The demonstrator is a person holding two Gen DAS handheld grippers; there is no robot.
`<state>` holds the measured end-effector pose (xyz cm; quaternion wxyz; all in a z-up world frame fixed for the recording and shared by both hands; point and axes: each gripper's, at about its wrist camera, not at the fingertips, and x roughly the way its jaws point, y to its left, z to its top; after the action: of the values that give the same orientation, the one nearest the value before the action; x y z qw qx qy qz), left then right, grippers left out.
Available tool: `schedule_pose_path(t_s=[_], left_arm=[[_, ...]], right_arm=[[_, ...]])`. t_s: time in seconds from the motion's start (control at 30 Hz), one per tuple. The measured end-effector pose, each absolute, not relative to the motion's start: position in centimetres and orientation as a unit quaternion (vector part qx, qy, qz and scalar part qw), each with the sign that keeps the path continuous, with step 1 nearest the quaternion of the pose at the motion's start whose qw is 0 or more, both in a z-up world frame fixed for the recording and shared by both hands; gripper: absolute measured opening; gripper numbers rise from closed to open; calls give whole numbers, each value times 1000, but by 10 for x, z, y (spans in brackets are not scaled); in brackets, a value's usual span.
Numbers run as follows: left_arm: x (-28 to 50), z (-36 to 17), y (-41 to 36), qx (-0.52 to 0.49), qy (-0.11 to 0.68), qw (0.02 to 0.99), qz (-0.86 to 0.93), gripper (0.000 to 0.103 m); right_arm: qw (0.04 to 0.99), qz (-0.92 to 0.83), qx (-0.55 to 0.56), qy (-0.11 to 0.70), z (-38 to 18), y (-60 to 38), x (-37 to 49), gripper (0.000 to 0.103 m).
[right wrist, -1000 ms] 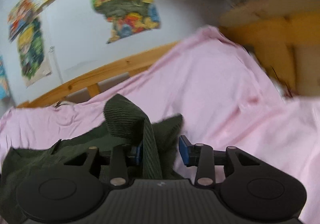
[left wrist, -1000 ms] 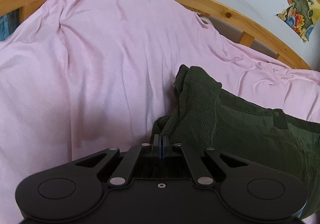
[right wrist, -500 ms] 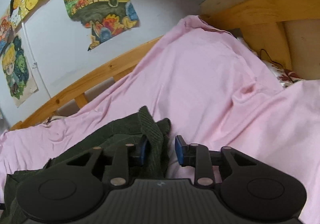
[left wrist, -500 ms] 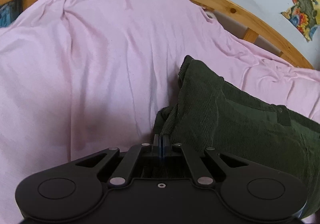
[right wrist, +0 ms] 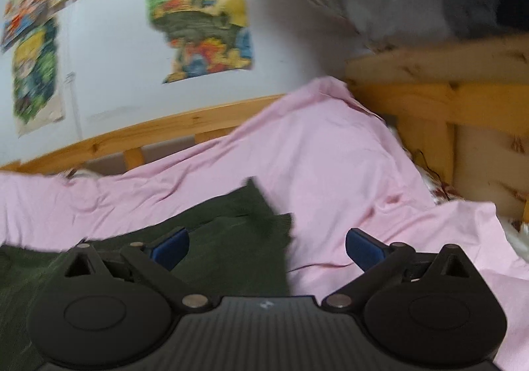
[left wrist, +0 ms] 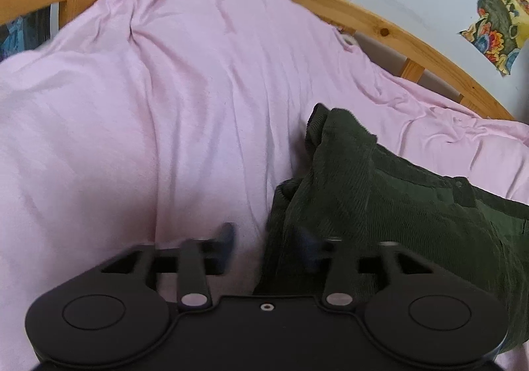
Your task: Fold large clothes
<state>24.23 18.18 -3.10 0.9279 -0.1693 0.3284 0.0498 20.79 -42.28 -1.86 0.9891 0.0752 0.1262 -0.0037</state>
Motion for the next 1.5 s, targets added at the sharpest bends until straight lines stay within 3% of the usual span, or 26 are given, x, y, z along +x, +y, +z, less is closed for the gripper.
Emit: schedule_pose_path(t_s=[0.07,0.2,0.43,0.57,0.73,0.83,0.93,1.07,1.2,1.5], left_arm=[[232,-25,178,-163,311,935,55,85],[205,-15,162,-151,284,946,45,102],[155,-24,119,-186,281,941,-2,102],[143,-44,109,-233,313,920,-32,102],[149,-60,110,-274,340,899,-31,102],[154,-60,121,-294,316,902,-17,102],[159,-63,136,-311,294,904,14,88],[172,-75,151,-332,316,887,47,36],[169,-71,149,-325,307,893,50,24],[136,-99,173,-458,259,849,50,18]], right_arm=[[990,12,63,128,-17,-404,202,103],[986,75,32,146,-22,-361,195,103],[982,138,-49,116,-30,-291,205,103],[971,133,-124,156,-58,-262,230,103],[973,161,-54,156,-79,-283,237,103],[973,167,-41,156,-81,-287,237,103],[973,164,-45,154,-81,-287,238,103],[973,165,-42,153,-80,-288,238,103],[973,167,-39,153,-81,-289,237,103],[971,179,-29,153,-81,-294,238,103]])
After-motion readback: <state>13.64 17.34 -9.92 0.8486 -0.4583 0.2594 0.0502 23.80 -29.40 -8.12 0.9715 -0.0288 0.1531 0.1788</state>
